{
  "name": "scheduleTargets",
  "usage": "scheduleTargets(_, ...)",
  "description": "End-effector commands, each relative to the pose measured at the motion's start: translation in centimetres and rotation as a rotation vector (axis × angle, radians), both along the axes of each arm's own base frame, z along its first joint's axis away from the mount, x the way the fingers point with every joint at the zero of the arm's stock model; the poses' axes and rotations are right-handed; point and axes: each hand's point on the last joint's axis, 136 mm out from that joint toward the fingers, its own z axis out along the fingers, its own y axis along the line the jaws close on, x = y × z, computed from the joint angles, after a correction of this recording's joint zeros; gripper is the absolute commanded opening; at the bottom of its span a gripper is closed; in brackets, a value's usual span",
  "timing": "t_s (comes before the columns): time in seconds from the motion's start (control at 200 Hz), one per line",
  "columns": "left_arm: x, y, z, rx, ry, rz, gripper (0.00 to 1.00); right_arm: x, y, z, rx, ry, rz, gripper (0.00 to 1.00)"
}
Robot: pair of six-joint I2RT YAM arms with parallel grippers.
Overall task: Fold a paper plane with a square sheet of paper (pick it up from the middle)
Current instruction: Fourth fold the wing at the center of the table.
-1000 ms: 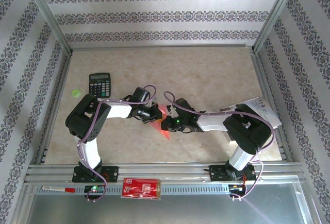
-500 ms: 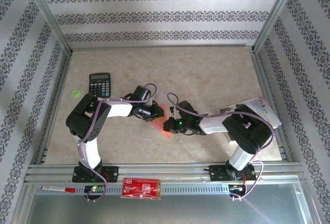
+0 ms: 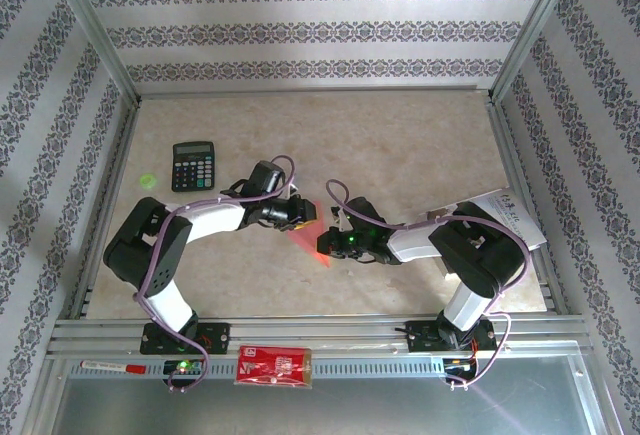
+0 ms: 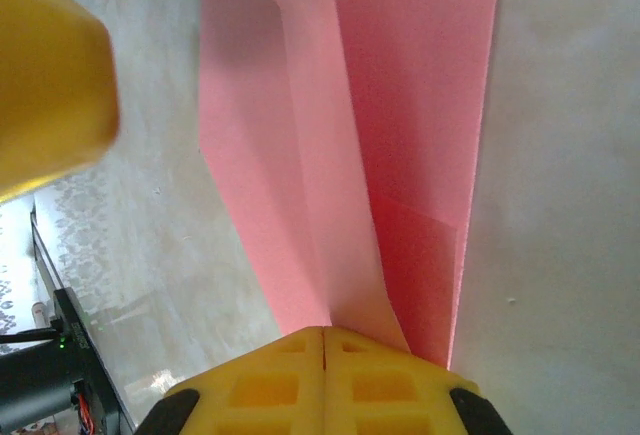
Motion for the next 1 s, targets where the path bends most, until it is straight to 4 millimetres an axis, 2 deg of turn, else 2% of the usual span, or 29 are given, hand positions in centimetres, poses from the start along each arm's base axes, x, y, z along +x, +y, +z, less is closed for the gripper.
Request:
scheduleTargets(0.0,-1.2,0.8,-2.2,0.033,0.069,-0.002,0.17,-0.1,-0.5,-0.8,-0.003,0.019,-0.013,0.02)
scheduleTargets(0.4,-0.5,0.1,-5.2,0.056,0.113,-0.039,0.1,-0.4,-0.6,-1.1,-0.001,0.029,-0.006,0.03)
scheduleTargets(0.719,-0.8,0.7,-6.4,0.092,0.127,-0.029,0.09,-1.0,-0.1,1.7,0.053,-0.004,0.04,0.11)
scheduleTargets(0.869,-0.9,0.8,-6.6,0.102,0.13,-0.028,0.09,-1.5,-0.1,1.3,0.032,0.006,0.055,0.11)
scheduleTargets(0.994,-0.9,0.9,-6.7,0.106,0.133,-0.027,0.09,-1.7,-0.4,0.0,-0.015,0.033,0.06,0.1)
